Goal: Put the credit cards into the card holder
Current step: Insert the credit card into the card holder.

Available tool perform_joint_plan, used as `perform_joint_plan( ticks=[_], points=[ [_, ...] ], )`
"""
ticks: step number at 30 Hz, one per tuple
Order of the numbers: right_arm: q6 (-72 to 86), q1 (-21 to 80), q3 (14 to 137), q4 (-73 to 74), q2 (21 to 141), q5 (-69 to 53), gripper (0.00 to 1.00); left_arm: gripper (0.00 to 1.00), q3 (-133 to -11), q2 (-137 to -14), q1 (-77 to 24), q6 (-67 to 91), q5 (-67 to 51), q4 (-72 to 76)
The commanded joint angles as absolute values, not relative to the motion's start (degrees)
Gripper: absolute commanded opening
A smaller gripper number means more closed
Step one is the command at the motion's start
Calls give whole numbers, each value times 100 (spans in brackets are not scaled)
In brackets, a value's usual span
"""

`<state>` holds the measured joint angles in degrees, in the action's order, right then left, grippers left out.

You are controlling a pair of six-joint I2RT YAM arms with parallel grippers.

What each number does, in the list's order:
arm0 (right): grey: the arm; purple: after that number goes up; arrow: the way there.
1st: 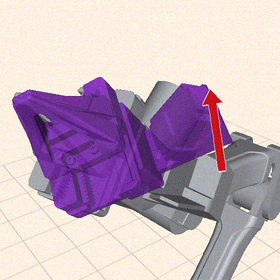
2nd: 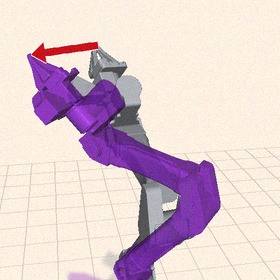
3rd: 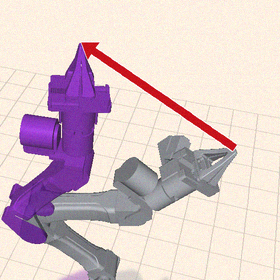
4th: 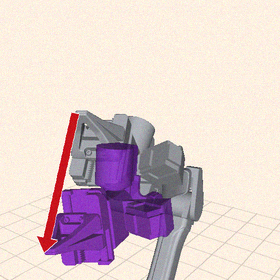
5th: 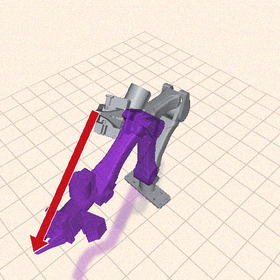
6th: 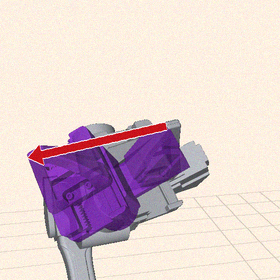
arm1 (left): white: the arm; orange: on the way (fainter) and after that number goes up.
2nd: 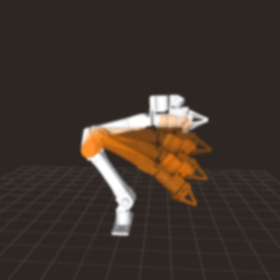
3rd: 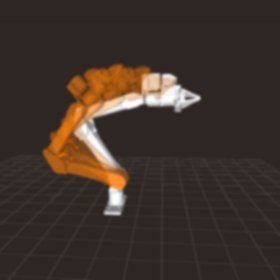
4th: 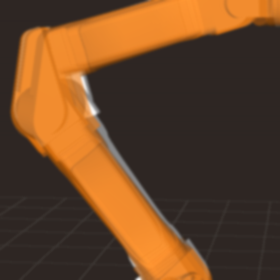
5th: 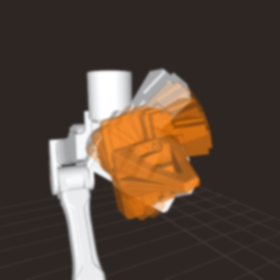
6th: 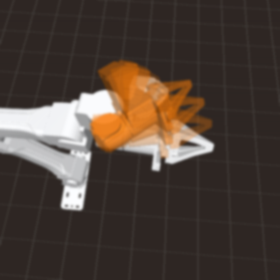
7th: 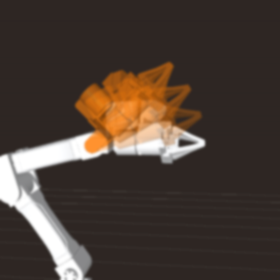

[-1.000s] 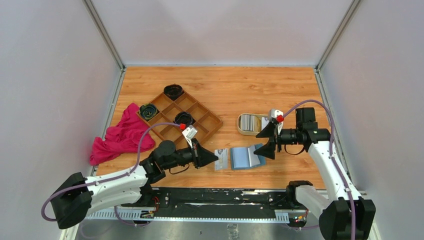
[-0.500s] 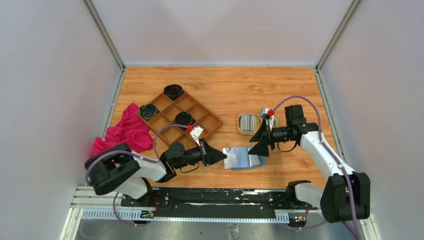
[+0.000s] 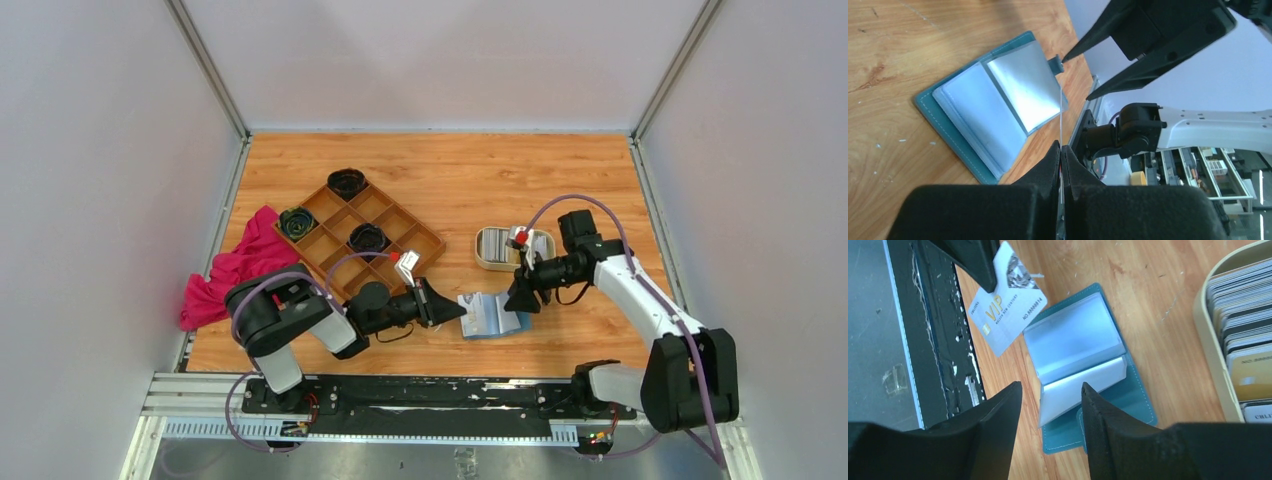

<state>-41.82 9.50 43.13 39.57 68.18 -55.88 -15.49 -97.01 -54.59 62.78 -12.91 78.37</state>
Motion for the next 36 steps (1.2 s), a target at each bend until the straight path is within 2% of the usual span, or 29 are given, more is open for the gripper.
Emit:
perform_joint_plan(
  ticks=[1, 15, 36],
  points=[
    [-4631, 1321, 4565, 4384, 7063, -5166, 48, 0, -1822, -10113, -5523, 6540, -1205, 8001],
    [-4222, 1670, 4636, 4086, 7840, -3400, 30, 0, -2302, -10683, -5537, 6725, -1108, 7204],
    [-4090, 1981, 4656, 4104, 8238, -3355, 28, 0, -2939, -10674, -5798, 6655, -77, 5904]
  ],
)
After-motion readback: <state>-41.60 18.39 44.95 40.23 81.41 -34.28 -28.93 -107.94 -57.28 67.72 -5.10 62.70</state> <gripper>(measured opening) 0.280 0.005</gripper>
